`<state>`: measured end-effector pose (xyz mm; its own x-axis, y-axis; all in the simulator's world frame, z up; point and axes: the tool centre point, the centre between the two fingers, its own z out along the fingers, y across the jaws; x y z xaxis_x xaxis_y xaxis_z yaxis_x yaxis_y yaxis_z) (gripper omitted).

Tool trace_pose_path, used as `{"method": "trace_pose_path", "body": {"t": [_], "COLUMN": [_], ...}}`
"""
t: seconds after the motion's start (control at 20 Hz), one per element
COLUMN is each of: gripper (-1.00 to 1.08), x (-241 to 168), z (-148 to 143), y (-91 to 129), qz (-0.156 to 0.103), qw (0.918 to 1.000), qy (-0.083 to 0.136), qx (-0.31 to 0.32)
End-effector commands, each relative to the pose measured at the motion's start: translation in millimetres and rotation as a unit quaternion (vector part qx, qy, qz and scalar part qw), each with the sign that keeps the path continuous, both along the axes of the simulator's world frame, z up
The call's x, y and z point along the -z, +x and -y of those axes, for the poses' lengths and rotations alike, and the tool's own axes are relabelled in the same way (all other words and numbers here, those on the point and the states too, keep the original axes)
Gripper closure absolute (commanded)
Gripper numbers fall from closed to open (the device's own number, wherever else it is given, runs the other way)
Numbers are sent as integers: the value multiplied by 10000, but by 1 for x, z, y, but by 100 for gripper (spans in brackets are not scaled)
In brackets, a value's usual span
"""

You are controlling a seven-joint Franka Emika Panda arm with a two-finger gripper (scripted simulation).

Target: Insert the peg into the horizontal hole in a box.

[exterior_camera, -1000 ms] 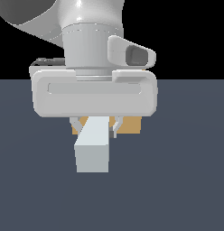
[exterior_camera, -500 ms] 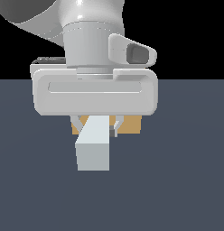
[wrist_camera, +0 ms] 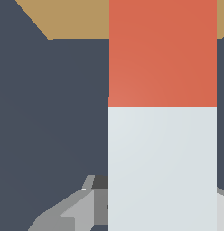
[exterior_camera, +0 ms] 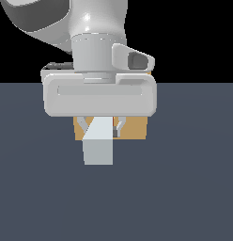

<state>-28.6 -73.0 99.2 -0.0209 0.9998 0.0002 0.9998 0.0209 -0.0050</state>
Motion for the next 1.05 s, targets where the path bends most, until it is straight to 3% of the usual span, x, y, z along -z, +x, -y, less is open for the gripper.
{"method": "trace_pose_path", "body": {"t": [0.0, 0.5, 1.0], "gripper": [108, 108, 108], "x": [-2, -4, -4], "z": [-18, -95, -107], "y": [1, -1, 1], "qz": [26, 40, 43], "qw": [10000, 10000, 10000], "qy": [-1, -2, -2], "qx": [-9, -8, -8]}}
